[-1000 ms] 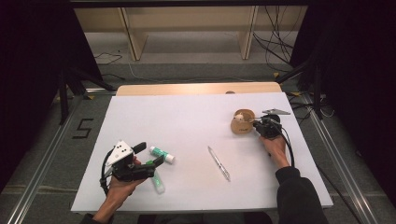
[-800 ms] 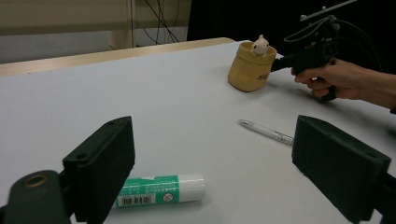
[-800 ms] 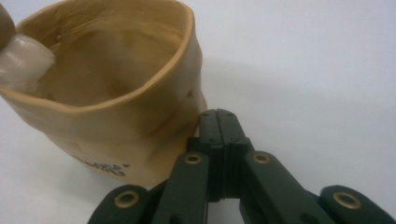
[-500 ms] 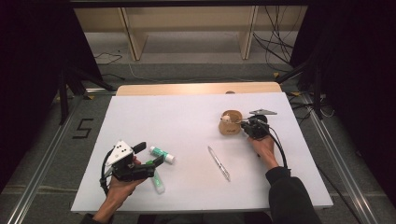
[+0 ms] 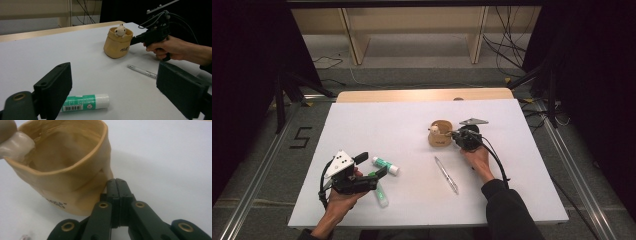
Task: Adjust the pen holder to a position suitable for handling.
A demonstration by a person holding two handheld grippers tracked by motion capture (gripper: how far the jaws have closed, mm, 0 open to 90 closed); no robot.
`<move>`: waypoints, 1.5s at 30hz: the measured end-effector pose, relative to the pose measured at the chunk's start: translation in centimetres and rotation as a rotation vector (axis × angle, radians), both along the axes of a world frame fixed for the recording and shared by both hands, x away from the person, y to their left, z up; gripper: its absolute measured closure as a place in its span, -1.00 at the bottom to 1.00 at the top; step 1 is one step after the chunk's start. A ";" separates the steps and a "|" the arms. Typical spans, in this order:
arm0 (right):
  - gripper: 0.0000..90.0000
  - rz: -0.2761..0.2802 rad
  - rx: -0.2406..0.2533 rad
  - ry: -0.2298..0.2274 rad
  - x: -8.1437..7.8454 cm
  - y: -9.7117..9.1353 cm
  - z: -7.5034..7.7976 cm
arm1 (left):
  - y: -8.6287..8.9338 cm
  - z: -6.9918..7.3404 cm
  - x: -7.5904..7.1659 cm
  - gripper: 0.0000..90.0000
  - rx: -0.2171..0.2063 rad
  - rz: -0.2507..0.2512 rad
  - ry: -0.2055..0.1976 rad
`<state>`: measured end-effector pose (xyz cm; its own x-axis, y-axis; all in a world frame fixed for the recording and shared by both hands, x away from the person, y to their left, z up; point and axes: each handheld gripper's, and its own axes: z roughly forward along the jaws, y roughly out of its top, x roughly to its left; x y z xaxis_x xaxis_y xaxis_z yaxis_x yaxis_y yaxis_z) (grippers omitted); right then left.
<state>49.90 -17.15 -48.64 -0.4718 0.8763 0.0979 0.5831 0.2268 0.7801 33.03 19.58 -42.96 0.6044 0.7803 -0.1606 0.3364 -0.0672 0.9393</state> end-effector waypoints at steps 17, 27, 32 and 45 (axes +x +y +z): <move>1.00 0.057 0.001 -0.001 -0.5 2.7 0.1 | 0.0 0.0 0.0 -0.72 -0.005 0.005 -0.002; 1.00 0.077 0.003 0.002 -0.6 3.2 0.1 | 0.2 0.0 0.0 -0.72 -0.001 0.009 0.000; 1.00 0.078 0.012 0.003 -0.6 3.1 0.2 | 0.2 0.0 0.0 -0.72 -0.001 0.013 0.000; 0.34 0.081 0.056 -0.010 -2.6 0.2 2.4 | 1.0 0.1 0.2 -0.71 -0.007 0.086 0.008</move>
